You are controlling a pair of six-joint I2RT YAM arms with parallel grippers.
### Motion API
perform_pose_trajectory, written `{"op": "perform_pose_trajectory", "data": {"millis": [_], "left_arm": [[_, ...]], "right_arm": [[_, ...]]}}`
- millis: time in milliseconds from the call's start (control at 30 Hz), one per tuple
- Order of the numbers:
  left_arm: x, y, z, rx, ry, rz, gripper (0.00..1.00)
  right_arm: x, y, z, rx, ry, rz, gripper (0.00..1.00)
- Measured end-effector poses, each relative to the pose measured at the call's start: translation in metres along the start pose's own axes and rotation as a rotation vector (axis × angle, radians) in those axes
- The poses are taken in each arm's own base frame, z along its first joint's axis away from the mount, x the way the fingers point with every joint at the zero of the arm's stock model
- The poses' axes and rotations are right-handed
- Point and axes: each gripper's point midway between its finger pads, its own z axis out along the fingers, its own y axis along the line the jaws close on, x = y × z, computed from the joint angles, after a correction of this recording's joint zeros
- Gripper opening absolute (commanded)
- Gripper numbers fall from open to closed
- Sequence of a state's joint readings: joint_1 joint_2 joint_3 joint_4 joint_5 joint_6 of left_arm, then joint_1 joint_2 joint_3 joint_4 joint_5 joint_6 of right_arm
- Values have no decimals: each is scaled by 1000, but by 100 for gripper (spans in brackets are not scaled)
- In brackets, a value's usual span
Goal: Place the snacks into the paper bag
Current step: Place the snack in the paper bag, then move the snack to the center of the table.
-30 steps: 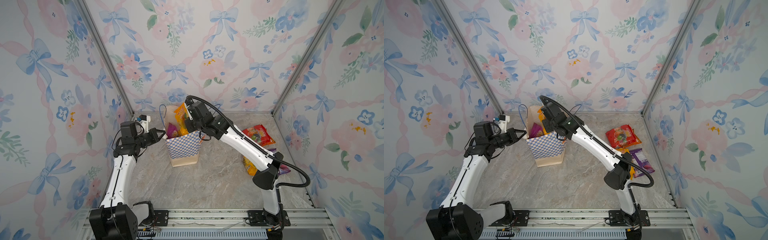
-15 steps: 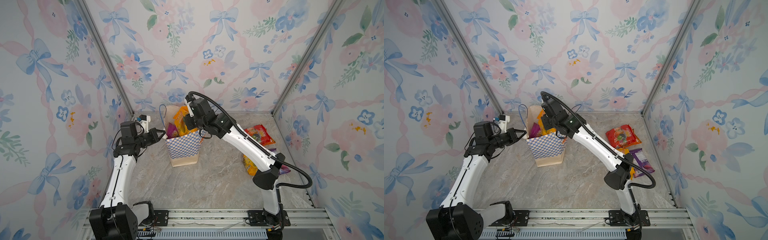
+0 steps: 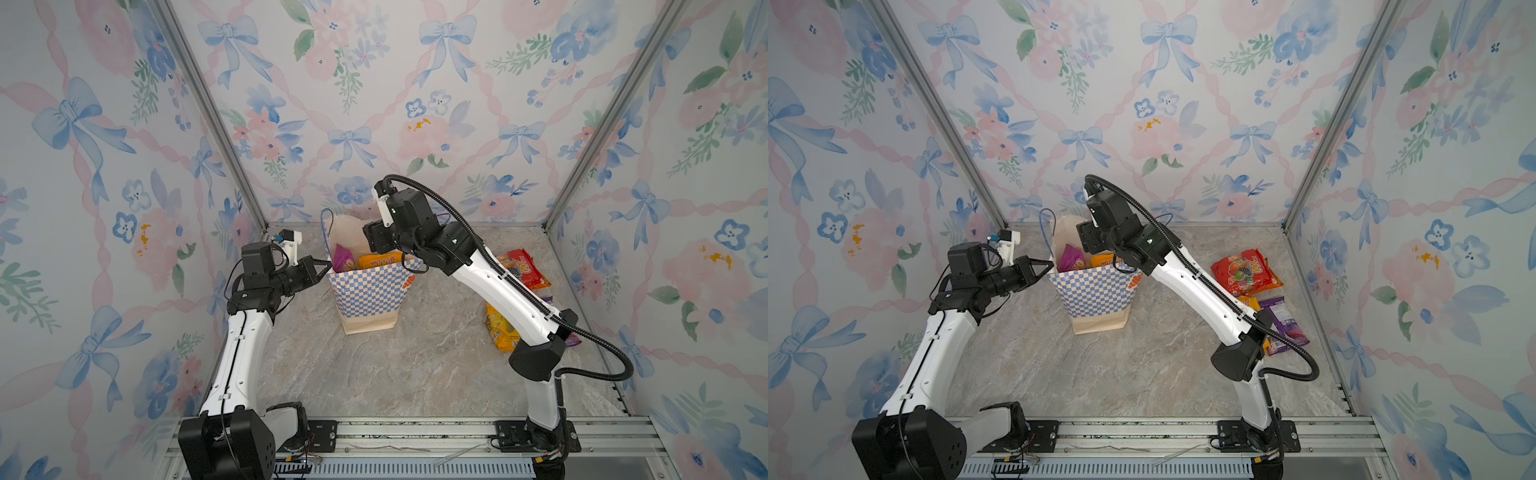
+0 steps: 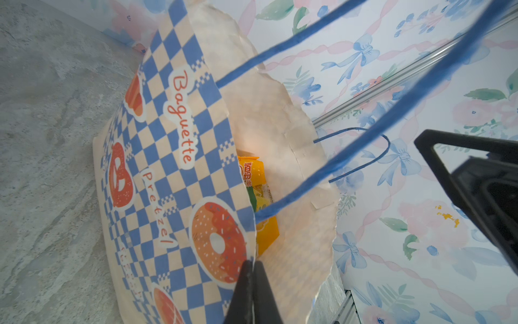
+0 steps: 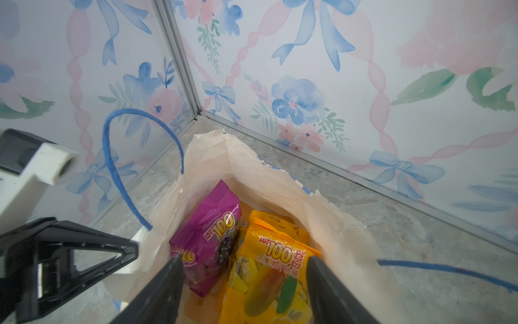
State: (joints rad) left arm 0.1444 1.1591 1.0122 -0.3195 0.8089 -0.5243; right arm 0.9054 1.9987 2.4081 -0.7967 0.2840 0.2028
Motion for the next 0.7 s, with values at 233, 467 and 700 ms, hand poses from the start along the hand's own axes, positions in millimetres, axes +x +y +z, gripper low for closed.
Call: {"op": "perform_pose_trajectory", "data": {"millis": [233,467,700], "left_arm": [[0,0,0,2,1,0,0],[0,0,0,2,2,-1,0],[0,0,0,2,2,0,0]], "right_arm": [[-45,-63,-112,34,-137,128,89],[26,-212,-199,311,-117,440,99],[179,-281,-214,513,155,736,96]]}}
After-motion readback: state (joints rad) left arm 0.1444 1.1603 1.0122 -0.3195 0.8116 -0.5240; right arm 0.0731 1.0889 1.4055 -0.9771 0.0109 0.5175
